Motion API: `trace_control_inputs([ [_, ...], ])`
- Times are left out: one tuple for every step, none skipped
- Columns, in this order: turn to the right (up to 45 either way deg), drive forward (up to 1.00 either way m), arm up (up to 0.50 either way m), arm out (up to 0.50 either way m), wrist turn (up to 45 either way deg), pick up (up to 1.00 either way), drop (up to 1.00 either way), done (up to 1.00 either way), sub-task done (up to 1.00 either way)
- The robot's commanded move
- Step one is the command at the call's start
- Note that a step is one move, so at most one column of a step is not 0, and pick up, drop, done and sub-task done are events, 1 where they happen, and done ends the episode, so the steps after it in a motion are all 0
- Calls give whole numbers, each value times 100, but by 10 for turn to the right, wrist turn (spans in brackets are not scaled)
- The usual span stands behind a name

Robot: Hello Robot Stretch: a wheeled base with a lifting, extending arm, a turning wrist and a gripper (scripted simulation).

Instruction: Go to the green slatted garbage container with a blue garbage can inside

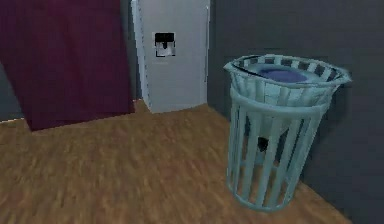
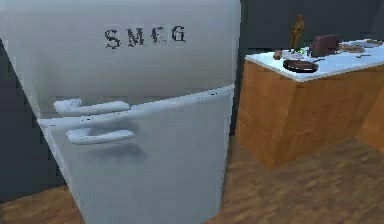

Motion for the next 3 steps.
trace_control_inputs([
  [60,0,0,0,0,0,0,0,0],
  [0,10,0,0,0,0,0,0,0],
  [180,0,0,0,0,0,0,0,0],
])
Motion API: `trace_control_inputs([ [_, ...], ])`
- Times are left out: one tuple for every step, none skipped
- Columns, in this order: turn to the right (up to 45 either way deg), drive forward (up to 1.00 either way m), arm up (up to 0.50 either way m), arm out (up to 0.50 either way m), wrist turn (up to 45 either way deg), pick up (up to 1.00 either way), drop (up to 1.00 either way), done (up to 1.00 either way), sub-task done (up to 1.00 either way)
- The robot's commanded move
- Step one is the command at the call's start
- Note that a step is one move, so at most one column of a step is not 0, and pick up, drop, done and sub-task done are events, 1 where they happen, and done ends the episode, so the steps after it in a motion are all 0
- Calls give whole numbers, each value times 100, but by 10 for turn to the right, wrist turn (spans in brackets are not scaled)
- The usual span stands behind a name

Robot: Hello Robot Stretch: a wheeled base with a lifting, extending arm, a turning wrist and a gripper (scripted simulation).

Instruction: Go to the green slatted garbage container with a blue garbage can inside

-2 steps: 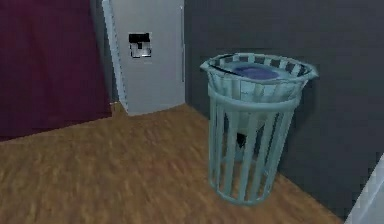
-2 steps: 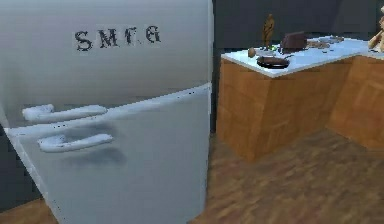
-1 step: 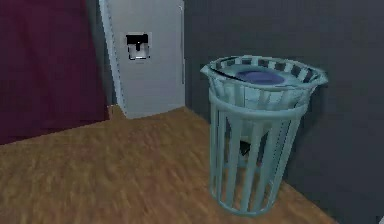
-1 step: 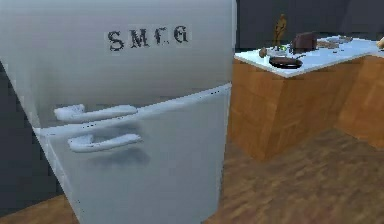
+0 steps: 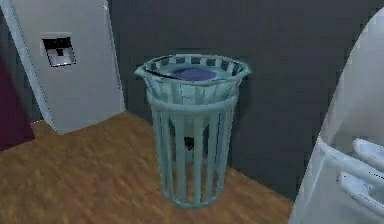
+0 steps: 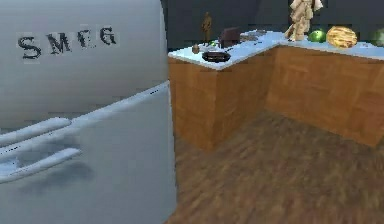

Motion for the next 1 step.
trace_control_inputs([
  [0,0,0,0,0,0,0,100,0],
])
